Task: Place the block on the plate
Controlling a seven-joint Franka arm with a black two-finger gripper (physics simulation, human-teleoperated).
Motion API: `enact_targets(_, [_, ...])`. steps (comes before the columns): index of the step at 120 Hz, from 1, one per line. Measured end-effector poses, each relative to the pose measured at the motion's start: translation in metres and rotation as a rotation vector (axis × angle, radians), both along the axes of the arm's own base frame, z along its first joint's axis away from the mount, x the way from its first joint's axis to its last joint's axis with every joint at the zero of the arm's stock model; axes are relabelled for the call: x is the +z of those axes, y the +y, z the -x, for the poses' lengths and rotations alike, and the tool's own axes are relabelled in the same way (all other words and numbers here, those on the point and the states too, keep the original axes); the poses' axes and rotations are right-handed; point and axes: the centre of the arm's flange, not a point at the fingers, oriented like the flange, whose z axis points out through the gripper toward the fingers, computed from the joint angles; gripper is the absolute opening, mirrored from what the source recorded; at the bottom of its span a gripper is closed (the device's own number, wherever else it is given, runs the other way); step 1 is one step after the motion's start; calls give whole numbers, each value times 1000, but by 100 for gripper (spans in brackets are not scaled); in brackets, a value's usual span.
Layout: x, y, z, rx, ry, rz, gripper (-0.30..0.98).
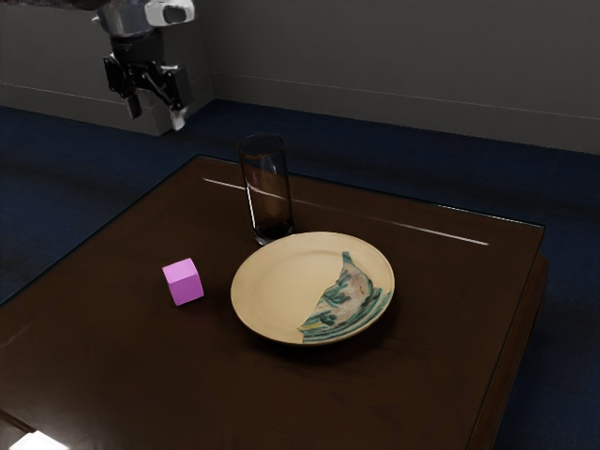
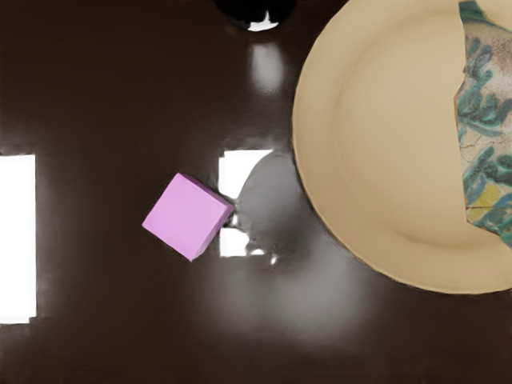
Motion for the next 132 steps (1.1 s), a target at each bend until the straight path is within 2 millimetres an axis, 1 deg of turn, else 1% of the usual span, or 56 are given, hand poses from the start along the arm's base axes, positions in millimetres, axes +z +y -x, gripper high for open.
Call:
enact_targets(4, [-2, 1, 10, -10, 7, 5, 69])
enact_targets(9, [-5, 1, 17, -18, 12, 7, 69])
enact_targets(12, [-11, 1, 19, -22, 21, 9, 69])
enact_targets(16, [-24, 2, 19, -24, 41, 10, 69])
enact_targets(24, [-59, 4, 28, -24, 88, 24, 69])
enact_targets(35, [-119, 7, 47, 16, 137, 82, 69])
enact_targets(42, [-159, 19, 56, 103, 156, 130, 69])
enact_targets(50, [-189, 36, 62, 237, 151, 160, 69])
enact_targets(58, [-212, 45, 61, 358, 138, 163, 69])
enact_targets(67, [-247, 49, 50, 481, 145, 137, 69])
enact_targets(71, [-259, 50, 45, 530, 139, 127, 69])
enact_targets(76, [-269, 49, 39, 592, 125, 126, 69])
enact_targets(82, [-282, 43, 33, 669, 118, 144, 69])
enact_targets(88, [-291, 36, 32, 745, 119, 164, 69])
enact_targets(92, [-297, 35, 33, 797, 122, 173, 69])
enact_targets(99, [-303, 44, 37, 895, 124, 185, 69])
enact_targets(112, [-301, 62, 41, 1046, 118, 199, 69])
enact_targets(120, [-314, 68, 38, 1124, 129, 184, 69])
enact_targets(126, [-328, 72, 33, 1174, 132, 162, 69])
enact_targets(132, [-336, 73, 28, 1207, 130, 144, 69])
